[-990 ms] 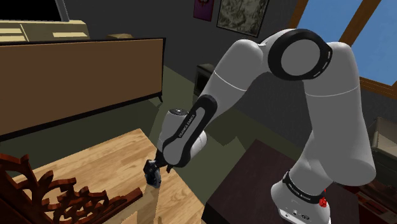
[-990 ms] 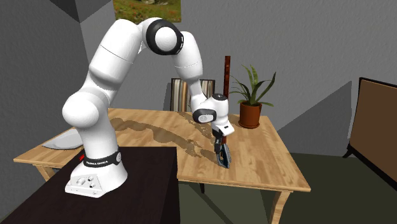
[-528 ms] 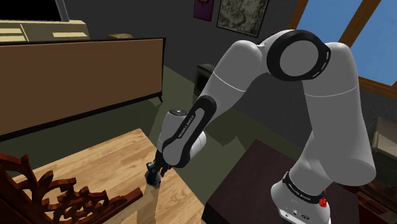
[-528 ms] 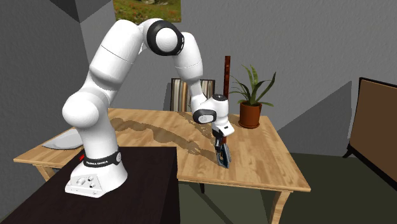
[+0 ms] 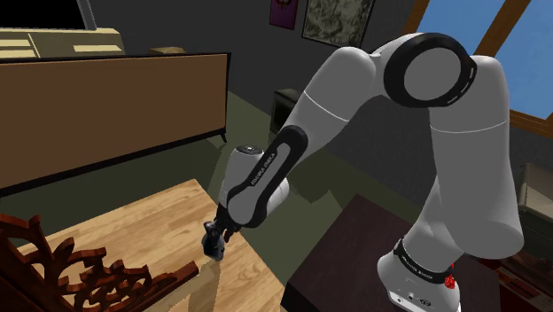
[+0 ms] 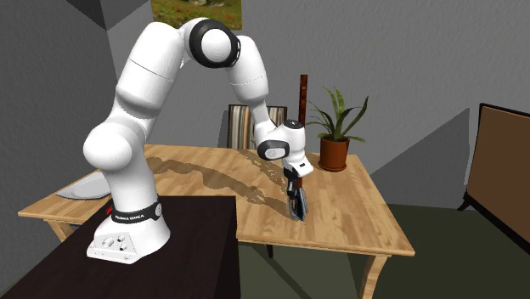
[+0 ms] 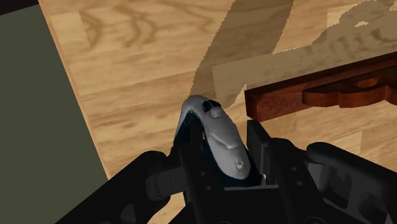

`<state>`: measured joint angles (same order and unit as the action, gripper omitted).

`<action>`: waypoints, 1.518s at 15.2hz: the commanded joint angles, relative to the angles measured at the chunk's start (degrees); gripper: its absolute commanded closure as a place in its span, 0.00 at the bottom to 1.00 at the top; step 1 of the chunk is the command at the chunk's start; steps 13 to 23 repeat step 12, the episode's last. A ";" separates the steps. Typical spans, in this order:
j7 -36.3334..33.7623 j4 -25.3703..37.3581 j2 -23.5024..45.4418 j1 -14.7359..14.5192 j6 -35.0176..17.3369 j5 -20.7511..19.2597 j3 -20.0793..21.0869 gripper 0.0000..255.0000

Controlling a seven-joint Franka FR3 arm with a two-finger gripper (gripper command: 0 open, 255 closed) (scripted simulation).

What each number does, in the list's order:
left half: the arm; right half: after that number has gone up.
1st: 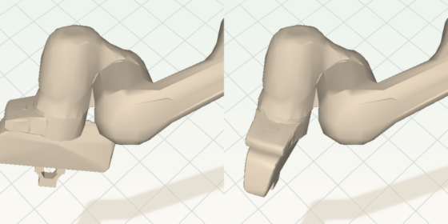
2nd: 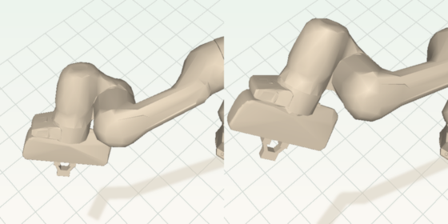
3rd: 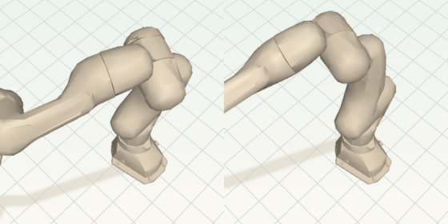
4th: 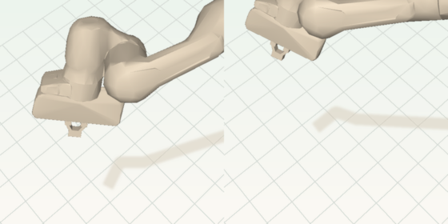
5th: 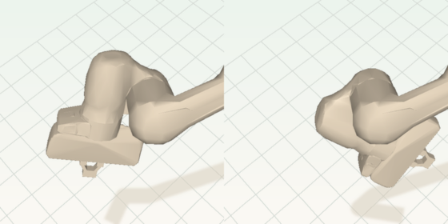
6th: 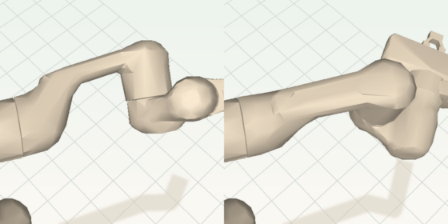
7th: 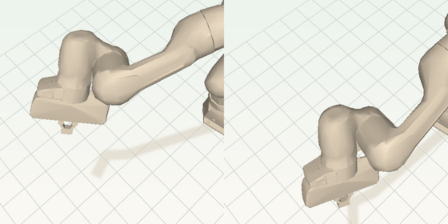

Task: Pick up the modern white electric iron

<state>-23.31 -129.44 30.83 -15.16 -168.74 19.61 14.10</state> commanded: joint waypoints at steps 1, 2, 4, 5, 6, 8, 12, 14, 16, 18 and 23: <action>-0.40 -0.55 -1.72 -0.12 1.13 -0.03 -0.11 1.00; -0.59 -0.77 -2.53 -0.17 1.71 -0.06 -0.17 1.00; -0.97 -1.18 -4.15 -0.26 2.90 -0.13 -0.30 1.00; -1.16 -1.36 -4.95 -0.30 3.51 -0.18 -0.37 1.00; -1.36 -1.53 -5.75 -0.35 4.13 -0.23 -0.43 1.00; -1.76 -1.84 -7.32 -0.43 5.37 -0.35 -0.56 1.00; -2.20 -2.12 -8.99 -0.50 6.74 -0.51 -0.70 1.00; -2.20 -2.12 -8.99 -0.50 6.74 -0.51 -0.70 1.00; -2.20 -2.12 -8.99 -0.50 6.74 -0.51 -0.70 1.00; -2.20 -2.12 -8.99 -0.50 6.74 -0.51 -0.70 1.00; -2.20 -2.12 -8.99 -0.50 6.74 -0.51 -0.70 1.00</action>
